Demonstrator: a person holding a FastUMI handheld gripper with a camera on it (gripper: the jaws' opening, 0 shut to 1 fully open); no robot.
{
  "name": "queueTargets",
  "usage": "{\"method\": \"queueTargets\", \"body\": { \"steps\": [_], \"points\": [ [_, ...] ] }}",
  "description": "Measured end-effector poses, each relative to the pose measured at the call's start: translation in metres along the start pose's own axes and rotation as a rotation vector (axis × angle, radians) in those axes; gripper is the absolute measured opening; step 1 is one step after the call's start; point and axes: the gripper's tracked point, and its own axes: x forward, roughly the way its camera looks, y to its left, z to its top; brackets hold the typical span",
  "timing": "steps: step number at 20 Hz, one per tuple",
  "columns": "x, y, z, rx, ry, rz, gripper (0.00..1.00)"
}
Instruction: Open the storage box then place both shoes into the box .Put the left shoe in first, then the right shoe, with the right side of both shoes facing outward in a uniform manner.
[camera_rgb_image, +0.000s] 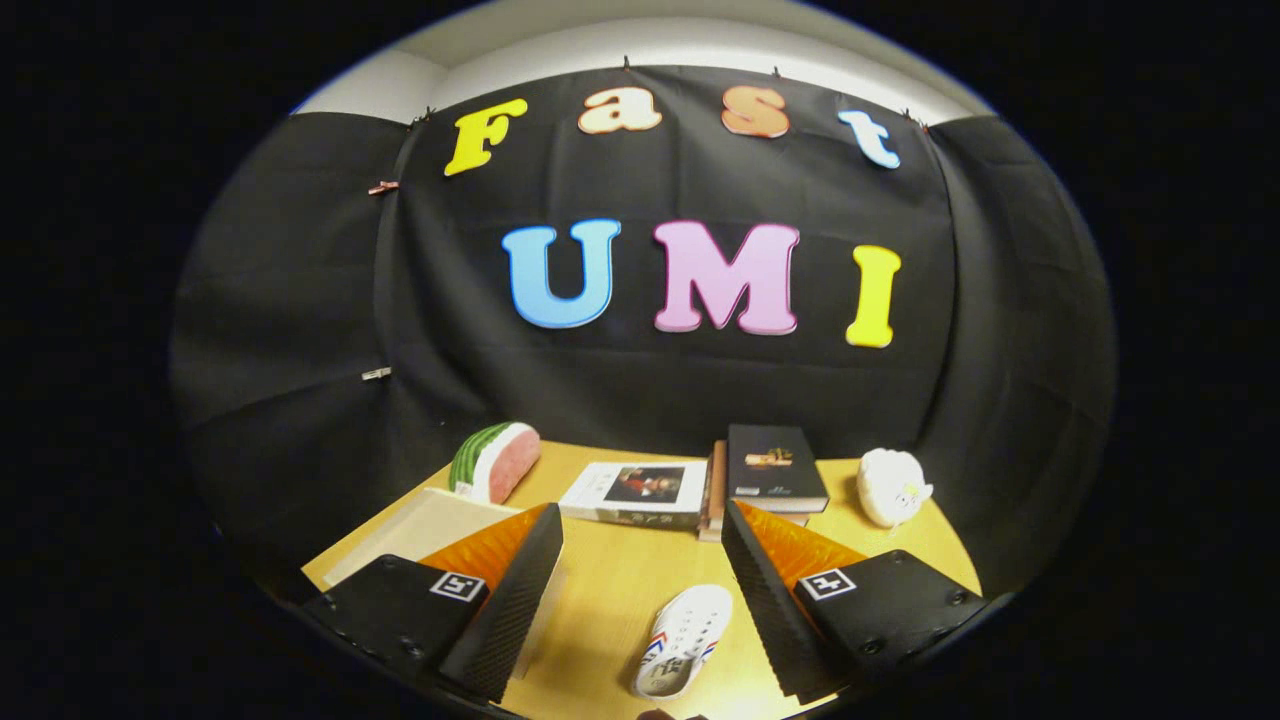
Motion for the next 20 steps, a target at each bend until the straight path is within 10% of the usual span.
{"method": "queueTargets", "body": {
  "steps": [20],
  "points": [
    [0.025,0.123,-0.18,0.544,0.741,0.541,0.97]
  ]
}}
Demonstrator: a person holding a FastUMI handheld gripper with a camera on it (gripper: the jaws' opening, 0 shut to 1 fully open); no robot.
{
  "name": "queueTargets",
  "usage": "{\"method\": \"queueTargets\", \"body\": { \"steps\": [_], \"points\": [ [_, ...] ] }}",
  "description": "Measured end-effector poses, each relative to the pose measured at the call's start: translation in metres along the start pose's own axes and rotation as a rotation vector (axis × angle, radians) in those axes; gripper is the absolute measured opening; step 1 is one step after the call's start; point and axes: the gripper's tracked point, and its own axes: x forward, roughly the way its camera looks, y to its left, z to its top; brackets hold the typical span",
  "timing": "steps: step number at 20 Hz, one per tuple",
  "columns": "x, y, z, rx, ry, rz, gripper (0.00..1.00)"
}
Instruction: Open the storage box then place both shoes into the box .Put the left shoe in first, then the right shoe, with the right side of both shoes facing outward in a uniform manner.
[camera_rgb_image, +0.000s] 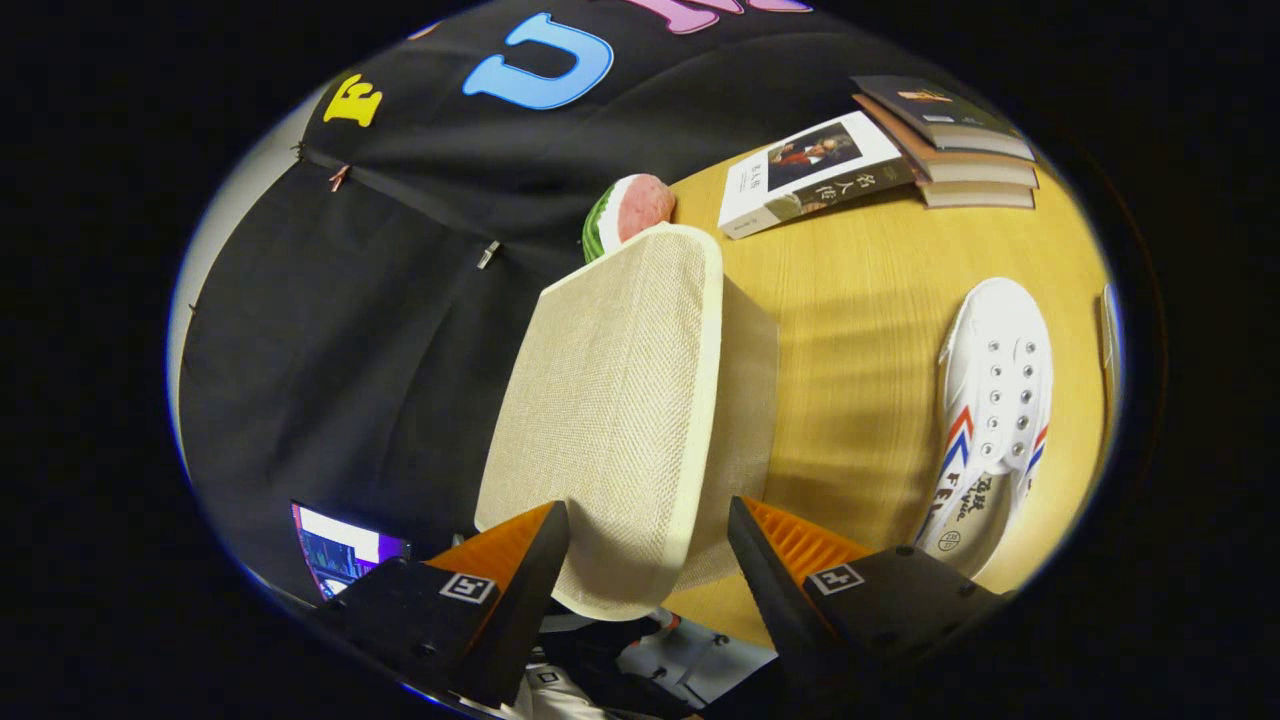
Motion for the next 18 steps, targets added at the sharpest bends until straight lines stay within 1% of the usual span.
{"method": "queueTargets", "body": {
  "steps": [2,3,5,6,7,8,9,11,13,15,18],
  "points": [
    [0.001,0.003,0.0,0.022,0.029,0.035,0.93],
    [0.0,0.006,-0.001,0.033,0.043,0.043,0.8],
    [0.0,0.003,-0.002,0.062,0.076,0.034,0.64],
    [-0.001,0.003,-0.002,0.088,0.099,0.029,0.63],
    [-0.002,0.004,-0.003,0.115,0.124,0.031,0.6],
    [-0.003,0.006,0.001,0.148,0.121,0.032,0.58],
    [-0.002,0.012,0.005,0.179,0.115,0.047,0.42],
    [-0.004,0.012,0.003,0.155,0.123,0.057,0.11],
    [-0.003,0.014,0.001,0.154,0.116,0.053,0.07],
    [-0.004,0.016,0.004,0.156,0.129,0.049,0.05],
    [-0.007,0.02,0.009,0.119,0.13,0.024,0.05]
  ]
}}
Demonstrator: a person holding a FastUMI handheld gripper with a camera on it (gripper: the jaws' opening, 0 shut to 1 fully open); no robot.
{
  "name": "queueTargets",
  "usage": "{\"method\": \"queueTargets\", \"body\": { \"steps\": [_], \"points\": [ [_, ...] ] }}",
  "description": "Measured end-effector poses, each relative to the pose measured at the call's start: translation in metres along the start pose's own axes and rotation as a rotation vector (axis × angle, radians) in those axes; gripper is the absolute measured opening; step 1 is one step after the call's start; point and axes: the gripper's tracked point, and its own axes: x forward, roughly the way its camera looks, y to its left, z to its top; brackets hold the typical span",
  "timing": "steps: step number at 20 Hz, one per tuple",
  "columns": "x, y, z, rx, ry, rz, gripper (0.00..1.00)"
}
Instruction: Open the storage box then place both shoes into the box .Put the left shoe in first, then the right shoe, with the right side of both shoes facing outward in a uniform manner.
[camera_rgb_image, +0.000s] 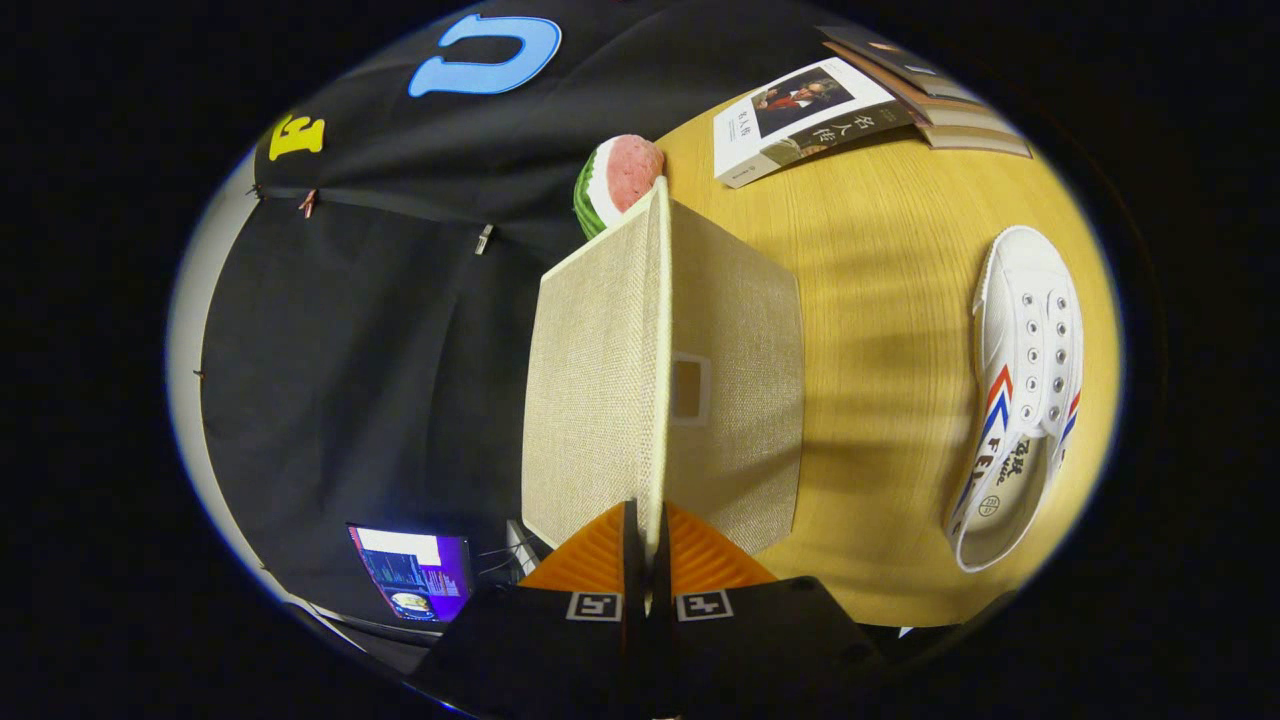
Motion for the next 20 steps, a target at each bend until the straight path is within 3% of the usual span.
{"method": "queueTargets", "body": {
  "steps": [8,20],
  "points": [
    [-0.015,0.067,0.012,-0.093,-0.041,0.02,0.05],
    [0.036,0.247,0.0,-0.222,-0.028,0.208,0.05]
  ]
}}
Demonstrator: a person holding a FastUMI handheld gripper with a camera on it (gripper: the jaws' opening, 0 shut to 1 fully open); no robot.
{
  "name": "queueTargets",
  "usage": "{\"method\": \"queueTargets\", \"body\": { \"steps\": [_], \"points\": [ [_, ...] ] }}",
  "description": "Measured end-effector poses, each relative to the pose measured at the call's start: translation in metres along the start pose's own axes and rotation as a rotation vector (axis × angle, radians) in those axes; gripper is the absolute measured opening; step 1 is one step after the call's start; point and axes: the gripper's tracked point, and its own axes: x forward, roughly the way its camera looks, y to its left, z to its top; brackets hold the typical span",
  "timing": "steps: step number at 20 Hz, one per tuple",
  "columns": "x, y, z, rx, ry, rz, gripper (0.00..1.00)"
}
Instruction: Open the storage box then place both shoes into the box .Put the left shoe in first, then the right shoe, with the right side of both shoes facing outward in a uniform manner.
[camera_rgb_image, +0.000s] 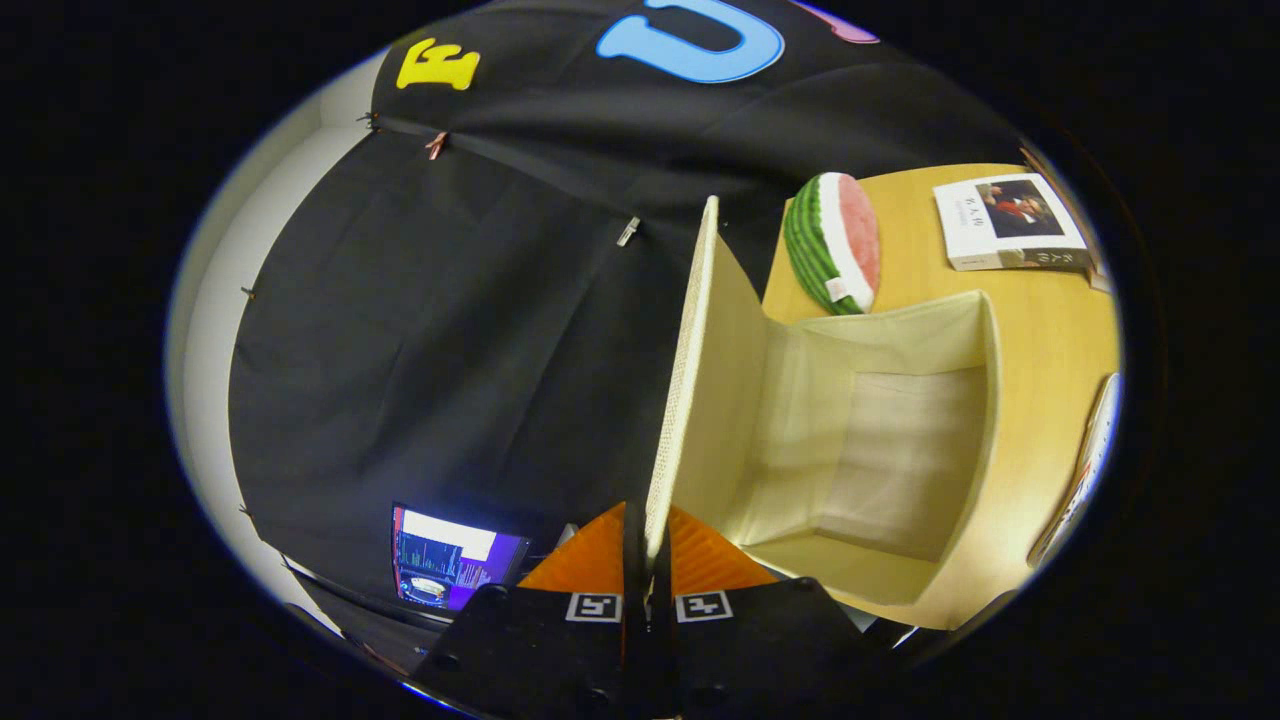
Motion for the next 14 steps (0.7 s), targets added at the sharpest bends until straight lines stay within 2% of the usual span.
{"method": "queueTargets", "body": {
  "steps": [7,14],
  "points": [
    [0.081,0.047,-0.017,-0.066,0.06,0.003,0.05],
    [0.13,0.047,-0.028,-0.094,0.09,-0.047,0.06]
  ]
}}
